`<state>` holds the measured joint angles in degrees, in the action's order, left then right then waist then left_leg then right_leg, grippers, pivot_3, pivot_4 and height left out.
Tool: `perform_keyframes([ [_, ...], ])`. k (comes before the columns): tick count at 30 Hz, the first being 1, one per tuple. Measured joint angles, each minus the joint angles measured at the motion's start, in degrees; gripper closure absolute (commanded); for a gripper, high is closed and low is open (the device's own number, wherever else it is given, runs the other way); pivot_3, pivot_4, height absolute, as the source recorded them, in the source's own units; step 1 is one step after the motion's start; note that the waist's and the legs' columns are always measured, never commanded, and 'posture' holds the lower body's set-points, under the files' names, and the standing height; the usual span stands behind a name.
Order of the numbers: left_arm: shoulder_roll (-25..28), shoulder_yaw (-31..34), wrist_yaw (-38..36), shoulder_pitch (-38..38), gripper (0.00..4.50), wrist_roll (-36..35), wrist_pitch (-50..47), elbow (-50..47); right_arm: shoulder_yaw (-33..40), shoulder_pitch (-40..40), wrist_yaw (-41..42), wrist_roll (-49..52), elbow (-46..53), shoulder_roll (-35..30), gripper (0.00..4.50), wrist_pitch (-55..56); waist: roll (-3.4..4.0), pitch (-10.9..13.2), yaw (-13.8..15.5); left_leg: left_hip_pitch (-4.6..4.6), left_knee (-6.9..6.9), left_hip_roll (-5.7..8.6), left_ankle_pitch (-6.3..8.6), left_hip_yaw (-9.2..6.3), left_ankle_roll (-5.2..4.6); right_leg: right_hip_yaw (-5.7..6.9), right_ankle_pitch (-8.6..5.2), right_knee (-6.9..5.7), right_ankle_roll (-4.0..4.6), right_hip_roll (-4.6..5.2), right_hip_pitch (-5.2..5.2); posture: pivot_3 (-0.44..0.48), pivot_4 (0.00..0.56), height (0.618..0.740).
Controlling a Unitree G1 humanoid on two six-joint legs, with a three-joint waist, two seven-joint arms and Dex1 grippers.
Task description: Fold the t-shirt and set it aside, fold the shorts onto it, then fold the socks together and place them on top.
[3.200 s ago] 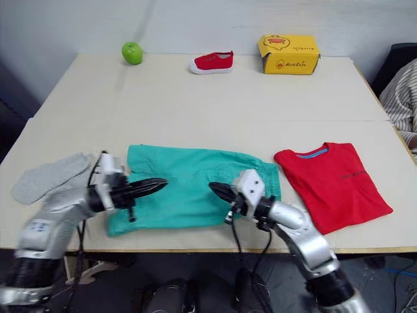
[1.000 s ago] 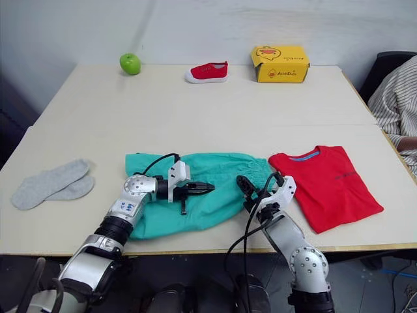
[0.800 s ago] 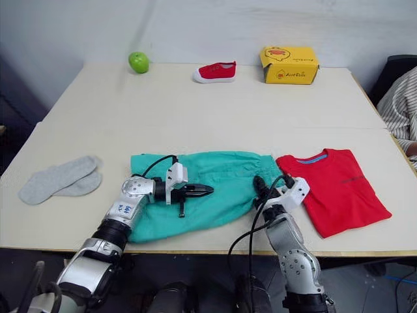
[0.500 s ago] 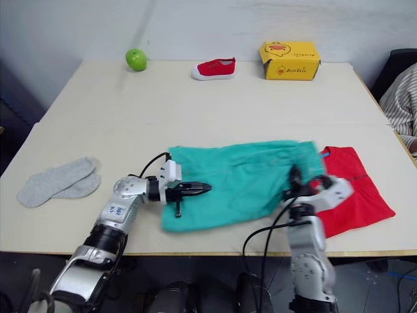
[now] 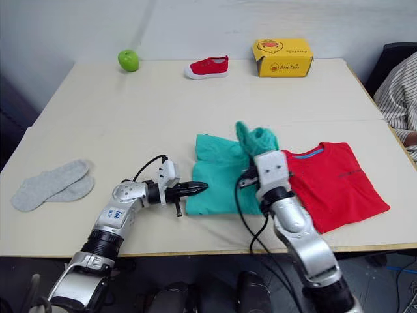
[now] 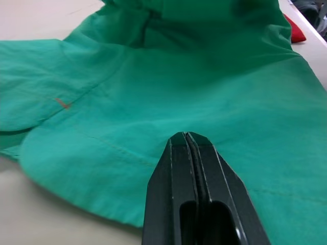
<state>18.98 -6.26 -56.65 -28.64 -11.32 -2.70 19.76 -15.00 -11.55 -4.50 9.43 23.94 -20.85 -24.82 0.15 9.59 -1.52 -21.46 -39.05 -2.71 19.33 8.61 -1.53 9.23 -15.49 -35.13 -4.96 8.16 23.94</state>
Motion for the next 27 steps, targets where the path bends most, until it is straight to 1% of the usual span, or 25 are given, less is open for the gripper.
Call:
perform_keyframes([
  [5,0.91,0.65,1.91,-0.08,4.50,0.41,-0.61,0.15,-3.17,-4.28,0.87,-5.26,-8.02,5.68,4.48,-1.49,-0.03,0.02,-0.06,0.00,-0.03,0.02,0.01,0.05,-0.09,0.04,0.05,0.04,-0.09,0.00,0.00,0.000,0.150,0.740],
  [9,1.17,0.77,3.32,-0.08,4.50,0.55,-0.72,1.19,-4.15,-6.45,3.27,-7.76,-10.97,8.09,4.48,-1.42,-0.03,0.02,-0.11,-0.01,-0.03,0.00,0.01,0.04,-0.08,0.02,0.05,0.05,-0.09,-0.03,0.00,0.000,0.150,0.740],
  [11,1.32,0.77,3.67,-0.05,4.50,0.68,-0.72,1.51,-4.12,-6.46,5.38,-7.54,-11.59,9.14,3.81,-1.20,-0.03,0.02,-0.11,-0.01,-0.02,-0.01,0.01,0.04,-0.08,0.03,0.05,0.05,-0.09,-0.04,0.00,0.000,0.150,0.740],
  [13,1.50,0.79,4.01,0.00,4.50,0.74,-0.65,1.51,-3.85,-6.32,9.62,-5.17,-11.44,9.85,3.22,-1.45,-0.03,0.02,-0.12,-0.01,-0.02,-0.02,0.01,0.04,-0.08,0.03,0.05,0.05,-0.09,-0.05,0.00,0.000,0.150,0.740],
  [15,1.89,1.02,4.02,0.05,4.50,0.69,-0.48,1.51,-3.82,-5.78,14.42,-2.91,-10.23,9.08,2.52,-1.66,-0.03,0.02,-0.14,-0.01,-0.02,-0.02,0.02,0.04,-0.09,0.03,0.05,0.06,-0.09,-0.05,0.00,0.000,0.150,0.740],
  [16,2.19,1.41,3.96,0.07,4.50,0.51,-0.45,1.54,-3.51,-5.48,16.58,-1.45,-9.43,8.40,2.24,-2.03,-0.04,0.02,-0.14,-0.01,-0.02,-0.02,0.02,0.03,-0.09,0.03,0.05,0.06,-0.09,-0.05,0.00,0.000,0.150,0.740],
  [17,2.82,2.06,3.63,0.08,4.50,0.07,-0.32,1.63,-2.57,-4.85,20.18,1.30,-7.85,7.11,1.81,-3.09,-0.05,0.03,-0.12,-0.01,-0.02,-0.02,0.03,0.02,-0.10,0.02,0.05,0.08,-0.09,-0.05,0.00,0.000,0.150,0.740],
  [21,7.06,6.51,-0.36,0.17,4.50,-3.61,-0.38,2.12,2.14,-1.52,35.39,14.10,-0.72,-1.81,0.43,-7.85,-0.18,0.14,-0.07,-0.02,-0.02,-0.04,0.08,-0.02,-0.16,0.02,0.05,0.13,-0.08,-0.02,-0.01,0.000,0.150,0.740],
  [23,9.11,8.84,-3.25,0.17,4.50,-6.53,-0.95,1.85,6.39,0.29,42.54,22.66,1.92,-6.16,0.43,-11.14,-0.28,0.21,-0.03,-0.02,-0.02,-0.03,0.10,-0.05,-0.18,0.02,0.05,0.15,-0.08,0.02,-0.03,0.000,0.150,0.740],
  [24,10.10,9.83,-4.98,0.18,4.50,-7.99,-1.83,1.17,9.42,0.74,45.52,26.82,2.45,-8.05,0.54,-12.58,-0.34,0.26,0.01,-0.02,-0.03,-0.01,0.10,-0.05,-0.19,0.03,0.05,0.14,-0.08,0.05,-0.04,0.000,0.150,0.740],
  [26,11.64,11.15,-7.38,0.17,4.50,-11.06,-4.85,-0.93,15.13,-0.13,49.15,32.50,1.85,-10.84,1.11,-14.29,-0.43,0.32,0.06,-0.01,-0.04,0.01,0.11,-0.05,-0.21,0.03,0.06,0.14,-0.10,0.08,-0.07,0.000,0.150,0.740],
  [27,11.74,11.65,-8.11,0.01,4.50,-12.59,-6.76,-2.61,17.06,-1.82,50.80,33.85,-0.02,-11.88,1.48,-14.28,-0.48,0.35,0.05,0.02,-0.06,0.01,0.11,-0.05,-0.21,0.03,0.07,0.14,-0.11,0.09,-0.12,0.000,0.150,0.740],
])
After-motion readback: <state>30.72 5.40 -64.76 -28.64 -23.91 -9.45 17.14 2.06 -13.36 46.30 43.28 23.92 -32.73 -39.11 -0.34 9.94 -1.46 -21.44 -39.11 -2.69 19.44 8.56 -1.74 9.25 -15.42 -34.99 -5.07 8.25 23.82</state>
